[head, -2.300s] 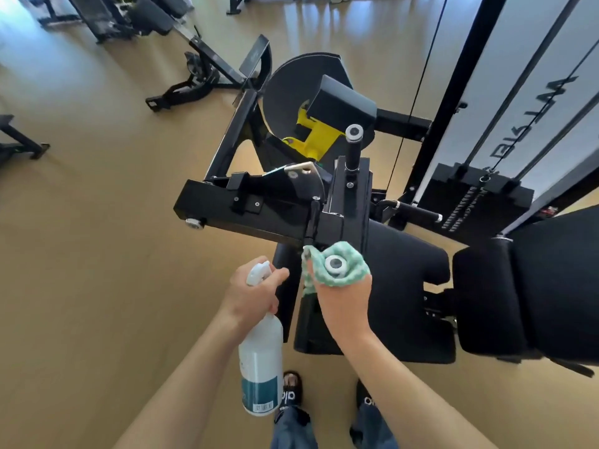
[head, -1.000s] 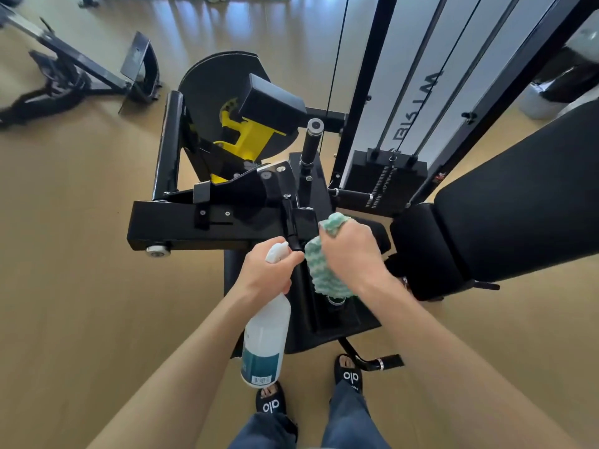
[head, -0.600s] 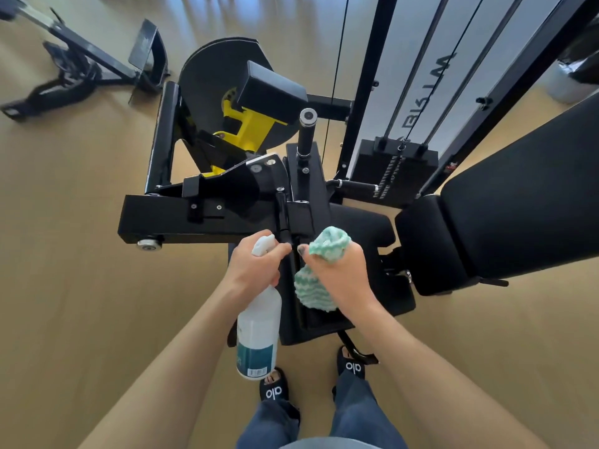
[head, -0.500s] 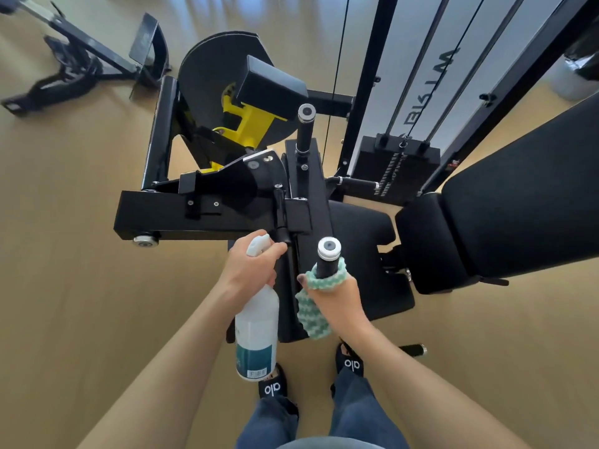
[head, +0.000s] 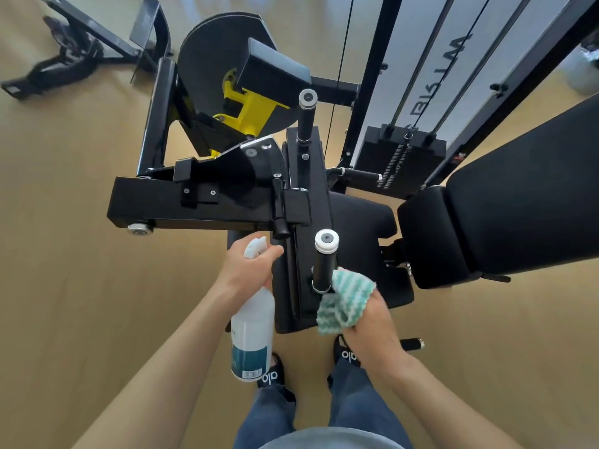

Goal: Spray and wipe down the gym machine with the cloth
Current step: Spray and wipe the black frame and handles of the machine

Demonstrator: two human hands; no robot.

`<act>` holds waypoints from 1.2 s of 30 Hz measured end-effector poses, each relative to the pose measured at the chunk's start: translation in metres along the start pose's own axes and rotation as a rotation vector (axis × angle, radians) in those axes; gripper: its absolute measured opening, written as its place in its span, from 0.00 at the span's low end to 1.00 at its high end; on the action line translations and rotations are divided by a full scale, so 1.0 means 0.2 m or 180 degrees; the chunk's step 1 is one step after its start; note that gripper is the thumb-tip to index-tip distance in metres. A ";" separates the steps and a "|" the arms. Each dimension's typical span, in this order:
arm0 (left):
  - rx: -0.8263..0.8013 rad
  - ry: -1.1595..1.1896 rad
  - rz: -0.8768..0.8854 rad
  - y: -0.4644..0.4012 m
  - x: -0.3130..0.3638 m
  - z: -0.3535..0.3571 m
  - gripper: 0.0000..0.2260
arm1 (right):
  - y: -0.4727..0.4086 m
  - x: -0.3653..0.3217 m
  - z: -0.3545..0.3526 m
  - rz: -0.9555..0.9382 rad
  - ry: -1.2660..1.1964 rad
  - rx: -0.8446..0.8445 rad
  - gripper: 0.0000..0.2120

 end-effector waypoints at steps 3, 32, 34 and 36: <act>0.0019 -0.0085 0.0024 0.02 0.03 0.01 0.11 | -0.12 0.11 -0.17 0.0837 -0.1149 0.0483 0.19; 0.0518 0.0171 -0.0319 0.14 0.06 0.06 0.14 | -0.39 -0.03 0.19 -0.2586 0.2134 -0.2630 0.40; 0.0541 0.0154 -0.0334 0.15 0.04 0.06 0.14 | -0.32 0.04 0.13 -0.2635 0.2191 -0.2681 0.39; 0.0550 0.0119 -0.0341 0.16 0.04 0.07 0.14 | -0.32 0.02 0.13 -0.2837 0.2391 -0.2702 0.37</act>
Point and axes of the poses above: each hand's wrist, its own y-axis away from the middle knuckle, its own z-axis out of the palm, x = y × z, the point moved 10 cm from there along -y, towards the middle knuckle, and after that the axes turned 4 degrees about -x, right-handed, at the moved point
